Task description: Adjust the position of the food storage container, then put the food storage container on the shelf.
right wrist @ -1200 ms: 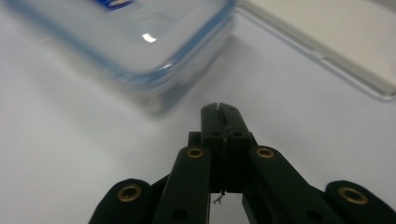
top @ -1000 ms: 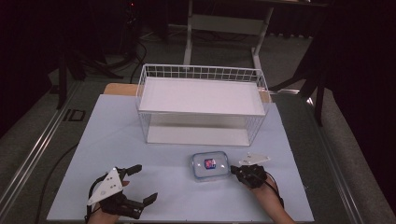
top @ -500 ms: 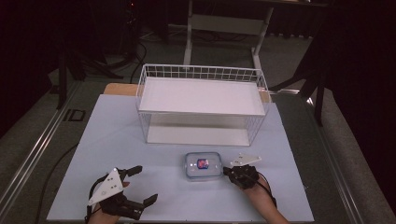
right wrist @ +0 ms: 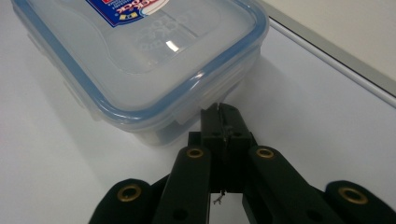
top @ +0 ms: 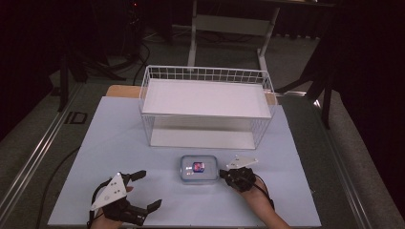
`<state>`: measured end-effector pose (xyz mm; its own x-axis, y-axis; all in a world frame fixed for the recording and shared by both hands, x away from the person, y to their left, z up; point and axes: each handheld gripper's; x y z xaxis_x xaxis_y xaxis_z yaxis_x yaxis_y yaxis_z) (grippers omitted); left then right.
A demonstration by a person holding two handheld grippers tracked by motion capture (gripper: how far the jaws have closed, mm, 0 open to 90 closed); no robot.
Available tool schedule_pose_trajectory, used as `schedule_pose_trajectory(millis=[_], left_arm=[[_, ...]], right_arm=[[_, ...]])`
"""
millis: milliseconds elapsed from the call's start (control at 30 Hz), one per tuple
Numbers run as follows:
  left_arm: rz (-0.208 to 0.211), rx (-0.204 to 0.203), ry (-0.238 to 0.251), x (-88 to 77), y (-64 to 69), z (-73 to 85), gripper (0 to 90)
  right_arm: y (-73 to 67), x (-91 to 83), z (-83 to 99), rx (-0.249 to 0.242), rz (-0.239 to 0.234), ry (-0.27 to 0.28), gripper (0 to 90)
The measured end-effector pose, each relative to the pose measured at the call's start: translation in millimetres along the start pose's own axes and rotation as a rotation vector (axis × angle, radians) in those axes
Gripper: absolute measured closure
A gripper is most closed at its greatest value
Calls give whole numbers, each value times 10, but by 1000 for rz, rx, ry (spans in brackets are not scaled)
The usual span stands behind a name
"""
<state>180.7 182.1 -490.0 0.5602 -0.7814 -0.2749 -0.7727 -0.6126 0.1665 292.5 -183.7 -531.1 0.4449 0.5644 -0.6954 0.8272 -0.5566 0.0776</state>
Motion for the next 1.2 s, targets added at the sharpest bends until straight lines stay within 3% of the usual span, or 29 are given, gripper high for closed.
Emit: schedule_pose_trajectory(millis=[133, 267, 367, 533, 600, 667, 767, 900, 1000, 1133, 1200], left_arm=[[-7, 2, 4, 0, 2, 4, 13], [-44, 48, 21, 7, 7, 15, 13], [-32, 33, 24, 23, -15, 22, 13], [-18, 30, 32, 46, -5, 25, 13], [-2, 14, 16, 56, 1, 13, 13], [32, -11, -16, 72, -5, -23, 13], [25, -20, -50, 95, -2, -98, 13], [23, -14, -65, 99, -15, -210, 13], [32, -38, -79, 117, -41, -295, 13], [58, -78, -86, 178, -81, -416, 12], [87, -106, -75, 219, -104, -448, 12]], right_arm=[[1, 13, -22, 6, 13, 1, 871], [7, -111, 5, -1, 24, 27, 837], [9, -231, 14, 8, 35, 47, 783], [-1, -476, -9, 10, 50, 129, 524], [-22, -575, -31, 12, 27, 175, 415], [-47, -634, -59, -9, 5, 187, 235], [-82, -737, -110, 0, -10, 234, 138], [-136, -849, -175, -31, 26, 262, 143], [-166, -915, -205, -47, 96, 306, 164], [-76, -894, -254, 1, -54, 263, 238], [-96, -883, -264, -42, -5, 249, 247]])
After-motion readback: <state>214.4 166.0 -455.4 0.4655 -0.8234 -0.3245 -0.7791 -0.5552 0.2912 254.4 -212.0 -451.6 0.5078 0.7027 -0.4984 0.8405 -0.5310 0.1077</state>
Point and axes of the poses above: each handheld gripper's, and its own axes: x roughly forward along the jaws, z roughly out of its underside, y roughly to its right, and after that the axes turned 6 degrees about -x, right-handed
